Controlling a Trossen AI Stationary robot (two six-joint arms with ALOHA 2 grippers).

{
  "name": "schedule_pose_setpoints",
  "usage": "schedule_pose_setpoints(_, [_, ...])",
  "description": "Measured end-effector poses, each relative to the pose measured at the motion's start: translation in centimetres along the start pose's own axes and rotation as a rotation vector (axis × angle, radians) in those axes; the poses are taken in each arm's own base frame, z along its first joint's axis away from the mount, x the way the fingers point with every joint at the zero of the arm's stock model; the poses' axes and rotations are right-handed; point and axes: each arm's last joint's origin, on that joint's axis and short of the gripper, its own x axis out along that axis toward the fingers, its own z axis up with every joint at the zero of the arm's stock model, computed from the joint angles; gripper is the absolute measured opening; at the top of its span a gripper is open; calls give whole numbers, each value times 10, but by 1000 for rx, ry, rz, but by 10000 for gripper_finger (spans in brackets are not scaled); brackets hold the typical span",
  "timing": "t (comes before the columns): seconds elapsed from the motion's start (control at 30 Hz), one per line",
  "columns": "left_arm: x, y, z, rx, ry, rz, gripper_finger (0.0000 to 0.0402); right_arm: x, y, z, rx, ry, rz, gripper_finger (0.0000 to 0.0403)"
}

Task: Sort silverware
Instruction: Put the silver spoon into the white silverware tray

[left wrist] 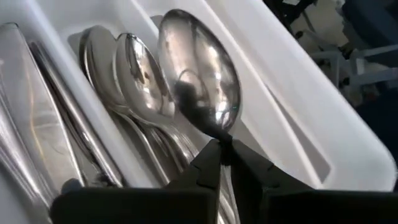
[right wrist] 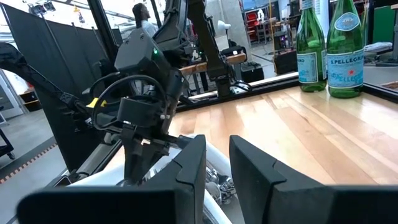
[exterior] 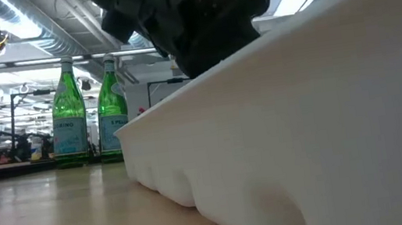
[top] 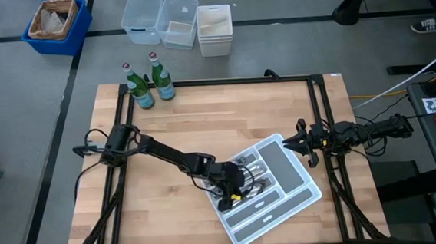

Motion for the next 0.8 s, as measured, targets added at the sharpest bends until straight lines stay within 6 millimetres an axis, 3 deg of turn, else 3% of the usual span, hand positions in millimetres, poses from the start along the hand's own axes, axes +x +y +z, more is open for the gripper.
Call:
schedule_pose_setpoints(0.4, [-1, 4, 0, -19, 3, 38, 86, 0, 0, 0, 0, 1, 0, 76])
schedule_pose_setpoints(0.6, [-21, 11, 17, -119, -64, 44, 84, 0, 0, 0, -1, 1, 0, 76])
schedule_pose_setpoints(0.8, [-29, 17, 24, -132, -83, 25, 75, 0, 0, 0, 0, 0, 0, 76])
